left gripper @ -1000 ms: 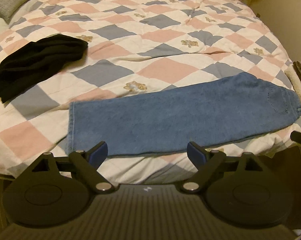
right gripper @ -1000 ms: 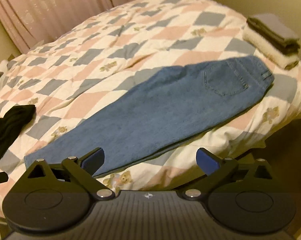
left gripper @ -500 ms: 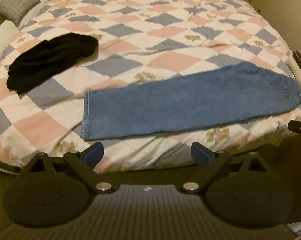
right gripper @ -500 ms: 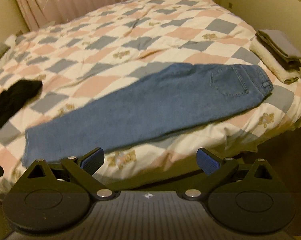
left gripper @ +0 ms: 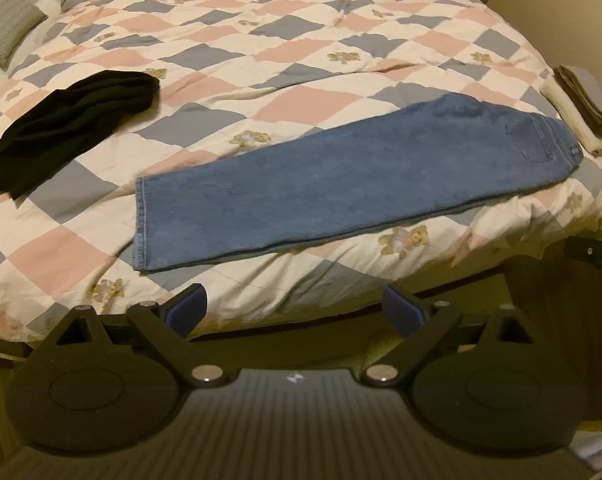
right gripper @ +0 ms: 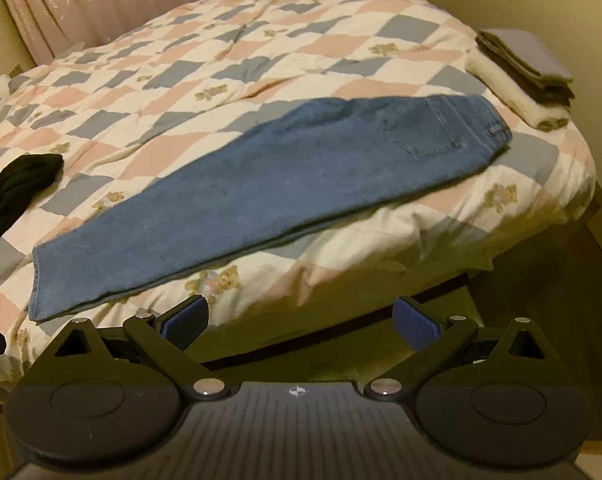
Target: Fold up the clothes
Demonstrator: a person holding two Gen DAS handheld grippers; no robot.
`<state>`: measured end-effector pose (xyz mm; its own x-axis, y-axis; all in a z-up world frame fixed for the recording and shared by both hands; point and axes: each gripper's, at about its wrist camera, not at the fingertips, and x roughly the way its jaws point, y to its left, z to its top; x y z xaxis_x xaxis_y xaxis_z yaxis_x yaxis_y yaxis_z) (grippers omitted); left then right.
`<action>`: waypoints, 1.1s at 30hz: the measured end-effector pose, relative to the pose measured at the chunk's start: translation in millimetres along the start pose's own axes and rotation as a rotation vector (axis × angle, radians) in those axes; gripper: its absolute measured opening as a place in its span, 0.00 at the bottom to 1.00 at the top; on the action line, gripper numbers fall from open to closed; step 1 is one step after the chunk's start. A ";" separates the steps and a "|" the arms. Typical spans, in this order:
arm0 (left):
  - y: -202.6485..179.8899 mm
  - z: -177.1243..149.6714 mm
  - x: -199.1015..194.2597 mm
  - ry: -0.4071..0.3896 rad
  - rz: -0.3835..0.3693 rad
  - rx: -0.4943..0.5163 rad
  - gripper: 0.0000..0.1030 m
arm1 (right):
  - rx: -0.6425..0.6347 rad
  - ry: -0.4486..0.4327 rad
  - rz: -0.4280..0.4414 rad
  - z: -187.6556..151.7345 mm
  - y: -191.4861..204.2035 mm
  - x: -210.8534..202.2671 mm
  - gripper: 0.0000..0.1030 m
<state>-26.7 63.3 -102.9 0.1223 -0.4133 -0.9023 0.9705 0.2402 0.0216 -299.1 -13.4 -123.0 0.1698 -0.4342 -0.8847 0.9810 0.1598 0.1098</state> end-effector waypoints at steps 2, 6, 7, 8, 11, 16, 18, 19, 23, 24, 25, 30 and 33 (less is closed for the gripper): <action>-5.0 0.1 2.0 0.006 -0.003 0.011 0.90 | 0.013 0.005 -0.005 -2.1 -6.5 -0.4 0.98; -14.1 2.8 8.5 0.019 -0.013 0.026 0.91 | 0.032 0.014 -0.014 -1.4 -19.3 1.9 0.98; -16.3 4.0 10.8 0.023 -0.016 0.029 0.91 | 0.037 0.016 -0.016 -0.1 -22.2 3.6 0.98; -18.2 5.2 13.2 0.026 -0.019 0.031 0.91 | 0.040 0.019 -0.017 1.5 -24.9 5.8 0.98; -20.0 11.5 21.6 0.024 -0.030 0.044 0.91 | 0.041 0.024 -0.013 10.1 -32.1 14.5 0.98; -3.0 24.3 45.9 0.040 -0.018 0.009 0.90 | 0.004 0.028 -0.021 34.9 -34.2 39.3 0.98; 12.0 28.5 57.2 0.051 -0.005 -0.020 0.90 | -0.051 0.001 -0.015 47.5 -28.1 50.8 0.98; 20.3 29.9 62.8 0.056 0.002 -0.035 0.90 | -0.079 -0.012 -0.013 53.8 -25.1 56.5 0.98; 63.3 26.4 86.0 0.078 0.025 -0.114 0.82 | -0.191 -0.066 -0.008 77.6 -10.3 78.3 0.97; 76.5 24.6 89.5 0.092 0.025 -0.142 0.79 | -0.223 -0.079 -0.017 81.4 -2.5 82.1 0.97; 91.9 22.5 93.3 0.103 0.019 -0.170 0.73 | -0.252 -0.092 -0.017 84.3 5.8 84.3 0.97; 166.2 19.3 108.0 0.141 0.004 -0.255 0.67 | -0.386 -0.172 -0.003 88.0 55.8 85.6 0.96; 207.3 27.6 119.9 0.159 -0.002 -0.233 0.67 | -0.436 -0.217 -0.016 78.3 93.9 86.9 0.94</action>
